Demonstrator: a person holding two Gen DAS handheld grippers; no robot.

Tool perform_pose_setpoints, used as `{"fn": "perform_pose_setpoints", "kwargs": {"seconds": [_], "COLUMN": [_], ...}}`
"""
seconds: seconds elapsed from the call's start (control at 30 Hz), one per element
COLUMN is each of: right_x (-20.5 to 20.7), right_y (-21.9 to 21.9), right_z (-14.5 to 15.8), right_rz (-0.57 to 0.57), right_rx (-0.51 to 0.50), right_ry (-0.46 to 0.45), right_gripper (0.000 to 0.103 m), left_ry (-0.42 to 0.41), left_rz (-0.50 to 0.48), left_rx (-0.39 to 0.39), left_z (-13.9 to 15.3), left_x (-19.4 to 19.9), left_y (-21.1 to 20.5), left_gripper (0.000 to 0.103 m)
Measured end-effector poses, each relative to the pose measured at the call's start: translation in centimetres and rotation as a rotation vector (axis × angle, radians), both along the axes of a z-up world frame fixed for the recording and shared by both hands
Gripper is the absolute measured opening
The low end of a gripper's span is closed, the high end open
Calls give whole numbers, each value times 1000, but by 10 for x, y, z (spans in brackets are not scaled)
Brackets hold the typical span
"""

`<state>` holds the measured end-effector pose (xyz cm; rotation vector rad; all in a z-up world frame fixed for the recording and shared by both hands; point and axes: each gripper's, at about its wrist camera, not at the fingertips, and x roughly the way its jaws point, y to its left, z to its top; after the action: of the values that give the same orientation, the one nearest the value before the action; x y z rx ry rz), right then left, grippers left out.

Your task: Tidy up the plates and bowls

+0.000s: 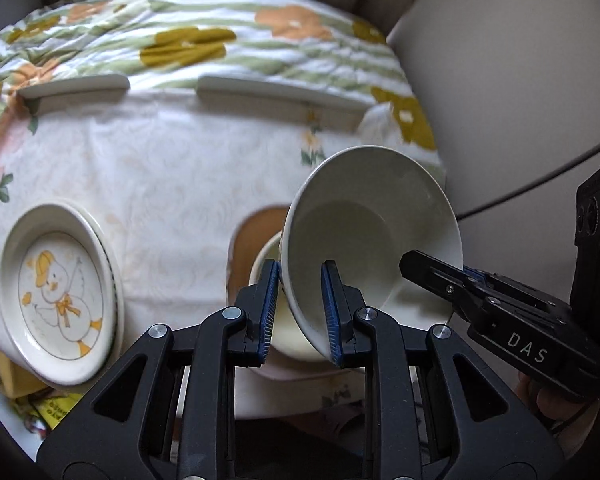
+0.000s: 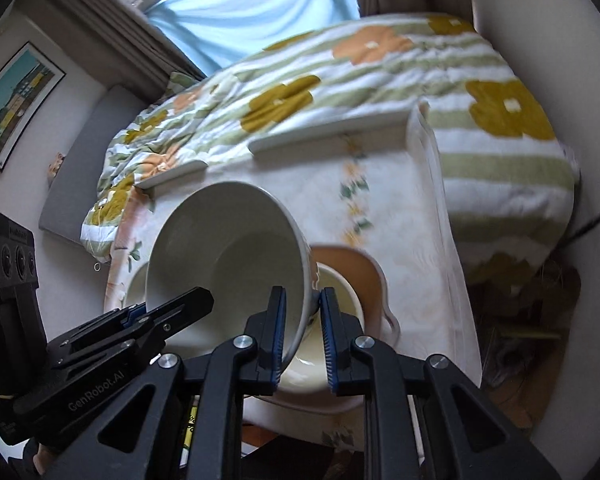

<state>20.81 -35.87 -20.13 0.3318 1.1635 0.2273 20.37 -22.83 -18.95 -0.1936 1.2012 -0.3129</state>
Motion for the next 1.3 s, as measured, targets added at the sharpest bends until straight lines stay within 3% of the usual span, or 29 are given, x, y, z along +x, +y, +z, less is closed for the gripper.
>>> {"fn": "perform_pose_setpoints", "kwargs": {"seconds": [0.23,0.47,0.9,1.3], "right_x": [-9,-10,-13,-11], "right_y": [8,14,15,14], "right_z": [-31,-40,-49,-47], "right_rz": [26,49,53,56], "right_rx": [-51,-109,-125,-135], "right_ry": [48,48,76,62], "right_gripper": [16,16,16,16], "left_ry": [69,104,55,31], "left_rz": [-17,-37,-81,-90], "left_rx": [33,88,227,282], "left_z": [-30,-49,-50,-55], "left_x": [2,10,10,7], "left_y": [5,2,-16,-19], "left_gripper": [19,19,19,19]}}
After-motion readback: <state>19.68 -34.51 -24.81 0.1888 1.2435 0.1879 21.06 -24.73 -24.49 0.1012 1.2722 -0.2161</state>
